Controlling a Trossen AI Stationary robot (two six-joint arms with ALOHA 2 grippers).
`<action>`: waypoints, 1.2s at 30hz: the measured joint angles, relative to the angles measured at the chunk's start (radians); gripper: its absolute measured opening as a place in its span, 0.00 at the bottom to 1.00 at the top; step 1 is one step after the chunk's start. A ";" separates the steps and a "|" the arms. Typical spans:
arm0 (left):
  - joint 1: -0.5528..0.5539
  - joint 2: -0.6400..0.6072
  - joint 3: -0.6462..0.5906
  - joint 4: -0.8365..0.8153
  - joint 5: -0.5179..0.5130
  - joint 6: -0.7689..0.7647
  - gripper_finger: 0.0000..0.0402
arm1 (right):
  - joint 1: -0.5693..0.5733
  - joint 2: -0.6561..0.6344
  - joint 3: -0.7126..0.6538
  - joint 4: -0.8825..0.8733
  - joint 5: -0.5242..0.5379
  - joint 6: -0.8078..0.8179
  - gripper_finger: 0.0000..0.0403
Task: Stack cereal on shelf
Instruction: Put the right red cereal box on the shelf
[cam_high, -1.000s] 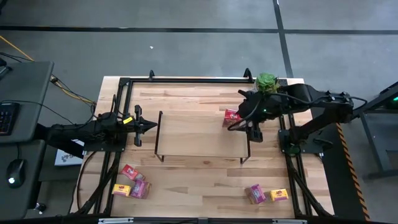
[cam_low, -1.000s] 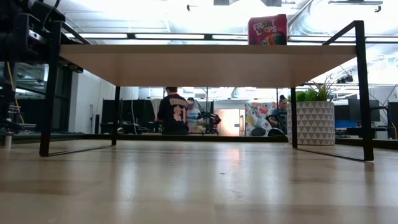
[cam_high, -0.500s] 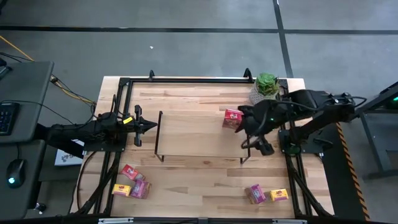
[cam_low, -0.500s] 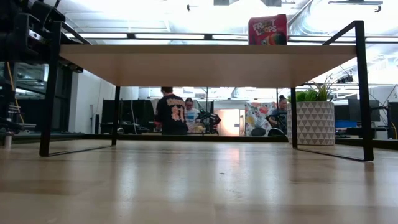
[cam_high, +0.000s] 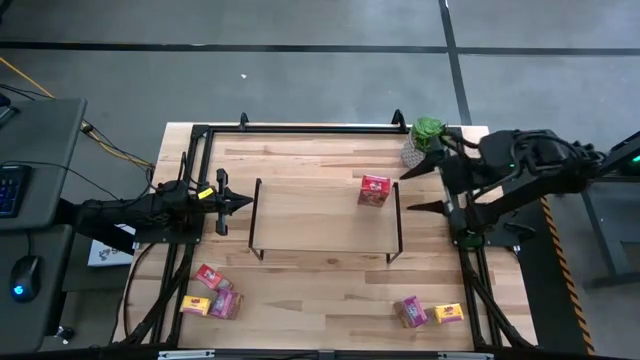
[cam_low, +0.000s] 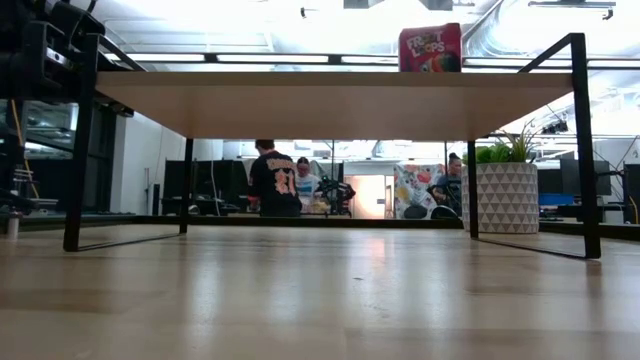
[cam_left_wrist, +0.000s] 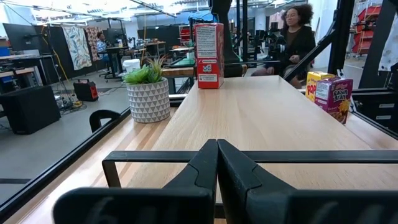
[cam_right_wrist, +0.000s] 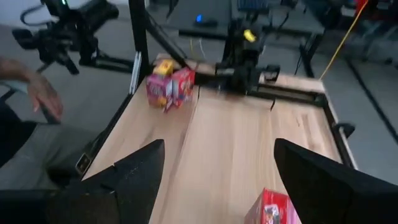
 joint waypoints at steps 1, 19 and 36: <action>0.000 0.000 0.000 0.000 0.000 0.000 0.01 | 0.000 -0.024 -0.032 0.032 0.001 -0.004 0.73; 0.000 0.000 0.000 0.000 0.000 0.000 0.01 | 0.000 -0.549 -0.706 0.542 0.375 0.008 0.73; 0.000 0.000 0.000 0.000 0.000 0.000 0.01 | -0.001 -0.494 -1.172 1.323 0.312 -0.140 0.73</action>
